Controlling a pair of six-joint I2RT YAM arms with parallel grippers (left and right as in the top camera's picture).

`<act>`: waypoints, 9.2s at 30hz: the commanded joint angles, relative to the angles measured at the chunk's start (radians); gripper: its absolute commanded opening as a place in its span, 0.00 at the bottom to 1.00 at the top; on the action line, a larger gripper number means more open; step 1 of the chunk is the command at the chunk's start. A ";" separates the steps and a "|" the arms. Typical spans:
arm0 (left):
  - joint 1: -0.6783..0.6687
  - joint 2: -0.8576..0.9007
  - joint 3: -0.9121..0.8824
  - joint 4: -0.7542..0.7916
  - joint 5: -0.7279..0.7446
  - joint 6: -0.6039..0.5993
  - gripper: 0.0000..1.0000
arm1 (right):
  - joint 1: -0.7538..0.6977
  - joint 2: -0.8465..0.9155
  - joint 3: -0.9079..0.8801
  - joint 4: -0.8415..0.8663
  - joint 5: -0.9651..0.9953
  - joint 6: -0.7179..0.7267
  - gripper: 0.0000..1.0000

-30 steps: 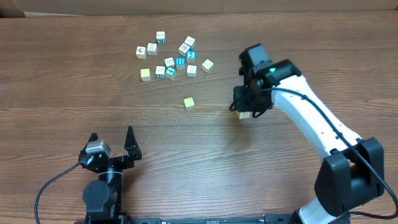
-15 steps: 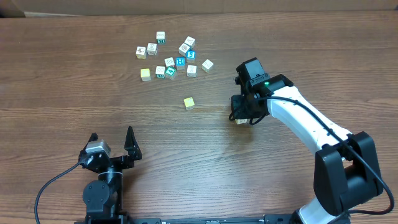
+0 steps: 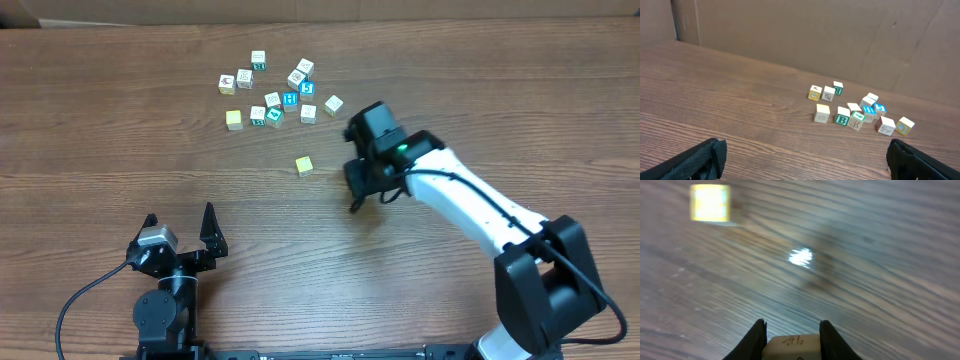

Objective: Form a circle
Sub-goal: 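Carry the white hammer block toward the yellow G block, then lower the hammer block beside the G block and open the right gripper, then raise the right gripper away from the placed blocks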

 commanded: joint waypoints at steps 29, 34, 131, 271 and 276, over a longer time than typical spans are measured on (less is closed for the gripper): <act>-0.005 -0.010 -0.003 0.001 0.002 0.023 0.99 | 0.082 0.157 -0.006 0.232 0.013 -0.025 0.27; -0.005 -0.010 -0.003 0.001 0.002 0.023 0.99 | 0.082 0.159 -0.006 0.268 0.014 -0.012 0.28; -0.005 -0.010 -0.003 0.001 0.002 0.023 0.99 | 0.082 0.191 0.027 0.198 -0.002 -0.013 0.28; -0.005 -0.010 -0.003 0.001 0.002 0.023 1.00 | -0.069 0.109 0.954 -0.381 0.239 0.044 1.00; -0.005 -0.010 -0.003 0.001 0.002 0.023 0.99 | -0.069 0.109 0.954 -0.377 0.239 0.044 1.00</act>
